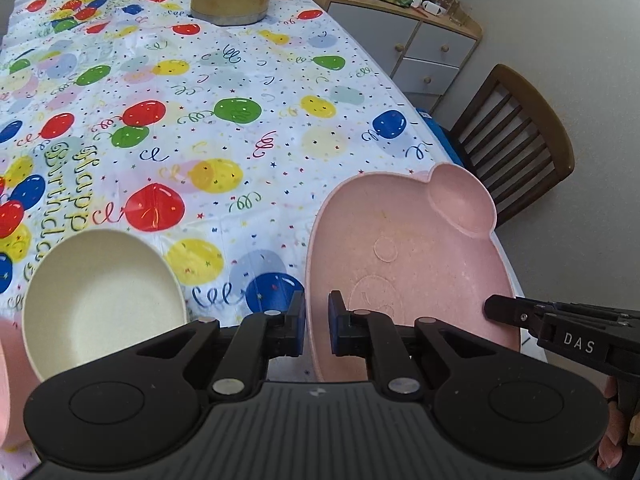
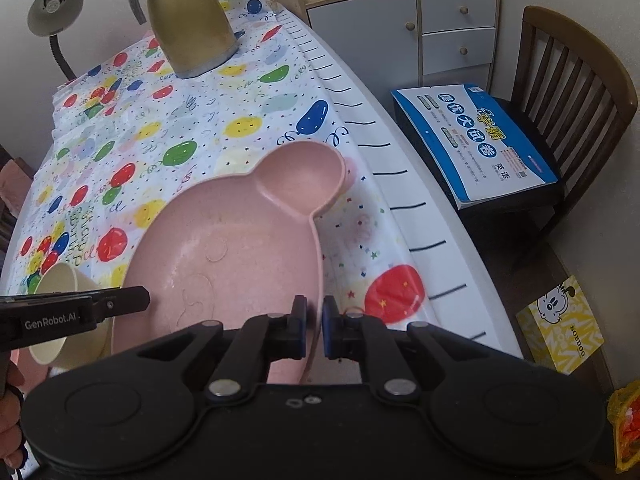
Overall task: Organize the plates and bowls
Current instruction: 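Carry the pink bear plate with the right tool onto the stacked white plates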
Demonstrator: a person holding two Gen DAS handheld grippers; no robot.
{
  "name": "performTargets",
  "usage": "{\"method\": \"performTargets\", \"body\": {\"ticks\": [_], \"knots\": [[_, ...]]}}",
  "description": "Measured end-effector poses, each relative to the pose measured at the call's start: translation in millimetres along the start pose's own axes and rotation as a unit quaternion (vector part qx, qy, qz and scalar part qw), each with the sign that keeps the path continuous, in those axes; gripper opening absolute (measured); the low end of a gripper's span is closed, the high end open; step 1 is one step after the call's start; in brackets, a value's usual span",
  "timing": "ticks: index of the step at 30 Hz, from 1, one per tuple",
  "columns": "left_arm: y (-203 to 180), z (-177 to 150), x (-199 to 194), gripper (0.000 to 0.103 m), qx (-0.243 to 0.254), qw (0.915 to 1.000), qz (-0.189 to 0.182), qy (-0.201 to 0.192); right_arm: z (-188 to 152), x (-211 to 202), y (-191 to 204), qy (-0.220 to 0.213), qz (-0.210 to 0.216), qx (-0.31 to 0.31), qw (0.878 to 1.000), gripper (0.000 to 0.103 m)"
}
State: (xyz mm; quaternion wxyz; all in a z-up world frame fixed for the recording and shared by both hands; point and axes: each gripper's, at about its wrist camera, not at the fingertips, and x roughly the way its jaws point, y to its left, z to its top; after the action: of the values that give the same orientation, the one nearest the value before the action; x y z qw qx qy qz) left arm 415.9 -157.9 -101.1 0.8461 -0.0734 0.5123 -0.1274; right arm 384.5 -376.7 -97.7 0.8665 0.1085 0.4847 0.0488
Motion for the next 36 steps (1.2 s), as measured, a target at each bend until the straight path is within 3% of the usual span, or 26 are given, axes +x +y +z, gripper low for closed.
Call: {"method": "performTargets", "body": {"ticks": [8, 22, 36], "knots": [[-29, -37, -31, 0.011, -0.009, 0.9997, 0.023, -0.009, -22, -40, -7, -0.002, 0.012, -0.016, 1.000, 0.006], [-75, -120, -81, 0.011, -0.050, 0.9983, 0.029, -0.009, -68, -98, -41, 0.016, 0.042, -0.045, 0.998, 0.005], [-95, -193, -99, 0.011, -0.084, 0.9958, 0.029, 0.020, -122, -123, -70, 0.047, 0.078, -0.052, 0.994, 0.005]]}}
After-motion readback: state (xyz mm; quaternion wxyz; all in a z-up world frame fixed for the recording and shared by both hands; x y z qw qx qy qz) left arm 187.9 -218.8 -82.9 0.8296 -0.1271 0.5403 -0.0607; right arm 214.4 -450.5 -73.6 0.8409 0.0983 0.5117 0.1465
